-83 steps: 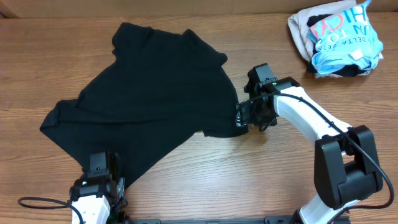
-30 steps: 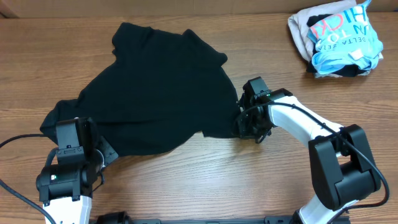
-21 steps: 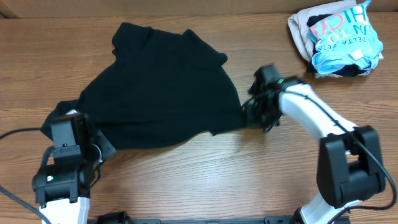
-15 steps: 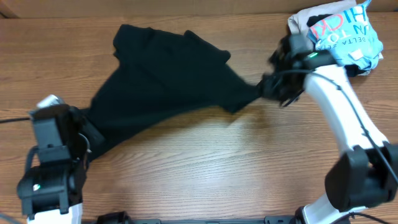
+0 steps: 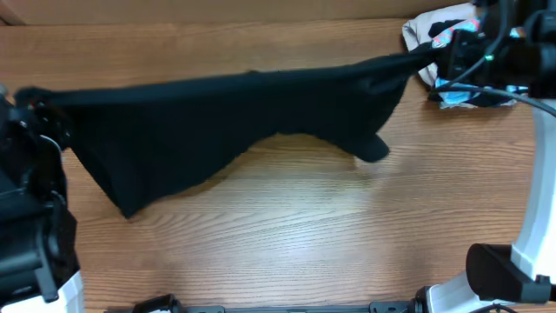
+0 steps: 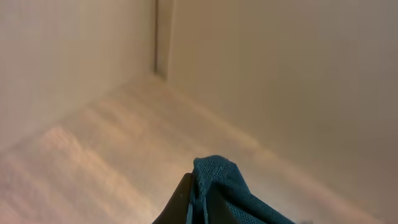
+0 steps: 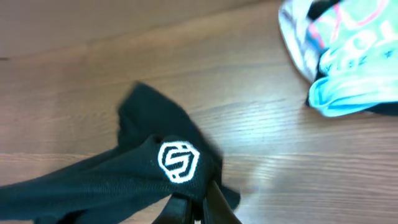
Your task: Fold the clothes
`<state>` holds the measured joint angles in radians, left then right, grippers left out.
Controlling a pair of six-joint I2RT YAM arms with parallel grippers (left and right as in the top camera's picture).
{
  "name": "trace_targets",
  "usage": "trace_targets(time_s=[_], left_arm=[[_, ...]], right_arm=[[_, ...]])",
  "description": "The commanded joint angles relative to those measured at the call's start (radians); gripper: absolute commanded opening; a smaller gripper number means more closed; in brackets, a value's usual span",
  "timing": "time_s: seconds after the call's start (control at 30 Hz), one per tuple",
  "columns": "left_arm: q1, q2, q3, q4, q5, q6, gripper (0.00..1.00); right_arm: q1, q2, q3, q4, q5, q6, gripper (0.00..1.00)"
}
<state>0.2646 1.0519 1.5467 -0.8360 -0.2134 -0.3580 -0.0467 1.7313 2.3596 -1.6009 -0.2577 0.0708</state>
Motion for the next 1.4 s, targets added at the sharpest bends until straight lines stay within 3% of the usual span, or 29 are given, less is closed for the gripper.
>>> trace_targets(time_s=[0.0, 0.13, 0.37, 0.7, 0.87, 1.07, 1.2, 1.37], left_arm=[[0.024, -0.006, 0.139, 0.006, -0.066, 0.055, 0.04], [0.023, -0.022, 0.232, -0.047, -0.033, 0.075, 0.04], [0.023, -0.046, 0.288, -0.181, 0.005, 0.113, 0.04], [0.023, 0.120, 0.288, -0.282, 0.225, 0.255, 0.04], [0.023, 0.287, 0.288, -0.182, 0.263, 0.293, 0.04], [0.023, 0.478, 0.374, 0.033, 0.276, 0.257, 0.04], [0.023, 0.566, 0.517, 0.052, 0.294, 0.246, 0.04], [0.023, 0.617, 0.627, 0.058, 0.296, 0.258, 0.04]], right_arm=[[-0.034, -0.053, 0.167, -0.046, 0.082, -0.019, 0.04], [-0.034, -0.105, 0.280, -0.093, 0.100, -0.018, 0.04], [-0.034, -0.259, 0.288, -0.093, 0.112, -0.019, 0.04], [-0.034, -0.158, 0.150, -0.085, 0.111, -0.036, 0.04], [-0.034, -0.017, 0.132, 0.025, 0.111, -0.046, 0.04], [-0.034, 0.108, 0.132, 0.330, 0.126, -0.045, 0.04], [-0.034, 0.111, 0.137, 0.487, 0.126, -0.045, 0.04], [-0.034, 0.114, 0.141, 0.545, 0.126, -0.045, 0.04]])
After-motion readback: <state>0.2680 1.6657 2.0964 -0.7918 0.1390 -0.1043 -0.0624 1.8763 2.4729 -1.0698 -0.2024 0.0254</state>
